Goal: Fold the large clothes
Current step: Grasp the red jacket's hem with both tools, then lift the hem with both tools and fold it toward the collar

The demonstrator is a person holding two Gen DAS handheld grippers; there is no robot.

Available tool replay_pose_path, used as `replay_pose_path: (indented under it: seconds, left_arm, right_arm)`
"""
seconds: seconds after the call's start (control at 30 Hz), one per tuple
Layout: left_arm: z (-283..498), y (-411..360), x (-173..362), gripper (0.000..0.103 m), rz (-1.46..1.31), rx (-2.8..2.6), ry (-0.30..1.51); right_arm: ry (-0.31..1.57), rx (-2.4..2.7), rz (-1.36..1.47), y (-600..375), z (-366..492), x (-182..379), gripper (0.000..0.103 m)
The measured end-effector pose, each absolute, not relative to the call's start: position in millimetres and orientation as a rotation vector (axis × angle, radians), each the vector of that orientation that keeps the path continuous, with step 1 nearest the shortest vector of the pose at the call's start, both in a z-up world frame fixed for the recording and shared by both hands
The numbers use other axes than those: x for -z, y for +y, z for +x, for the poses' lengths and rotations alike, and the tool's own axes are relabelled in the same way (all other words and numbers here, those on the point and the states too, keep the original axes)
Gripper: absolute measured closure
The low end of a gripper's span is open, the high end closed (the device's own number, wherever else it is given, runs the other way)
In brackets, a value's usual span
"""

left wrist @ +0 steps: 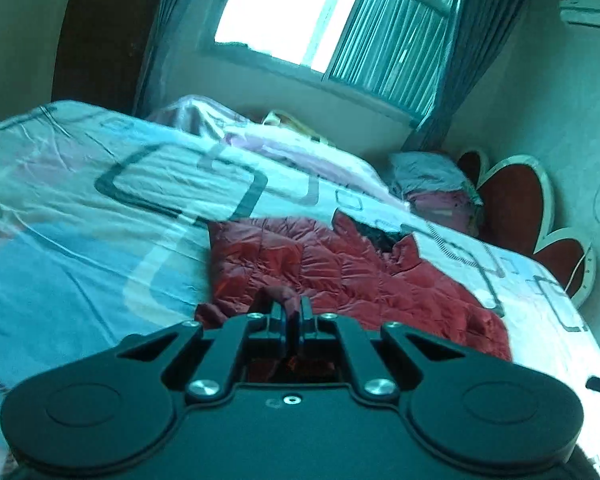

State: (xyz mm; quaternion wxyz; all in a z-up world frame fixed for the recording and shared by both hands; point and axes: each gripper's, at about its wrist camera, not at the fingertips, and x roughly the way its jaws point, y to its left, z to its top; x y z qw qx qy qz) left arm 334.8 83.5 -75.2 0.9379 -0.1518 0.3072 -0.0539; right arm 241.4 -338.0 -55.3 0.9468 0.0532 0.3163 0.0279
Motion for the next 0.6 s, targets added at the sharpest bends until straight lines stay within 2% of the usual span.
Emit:
replay_pose_path:
  seconds: [0.03,0.07,0.1,0.13,0.33,0.6]
  left_arm:
    - [344,84,80,0.098,-0.32,0.105,0.641]
    - [353,85,83,0.098,-0.331,0.1,0.654]
    - [363,85,86,0.098,-0.342,0.093,0.663]
    - [371,87,88,0.098,-0.35,0.084,0.668]
    - [426,92,98,0.098,-0.363,-0.002,0.687]
    - [483,86,128,0.098,-0.288,-0.098,0.771]
  right_arm:
    - [0.672,-0.055,0.101,-340,242,60,0.093]
    - [0.689,-0.044,0.104,-342,240,66,0.066]
    - [0.693,-0.025,0.114,-345,238,70,0.051]
    - [0.677,0.003,0.123,-348,235,71,0.041]
    - [0.588,0.219,0.225,-388,234,60,0.041]
    - [0.633,0.151,0.287,-376,270,72,0.041]
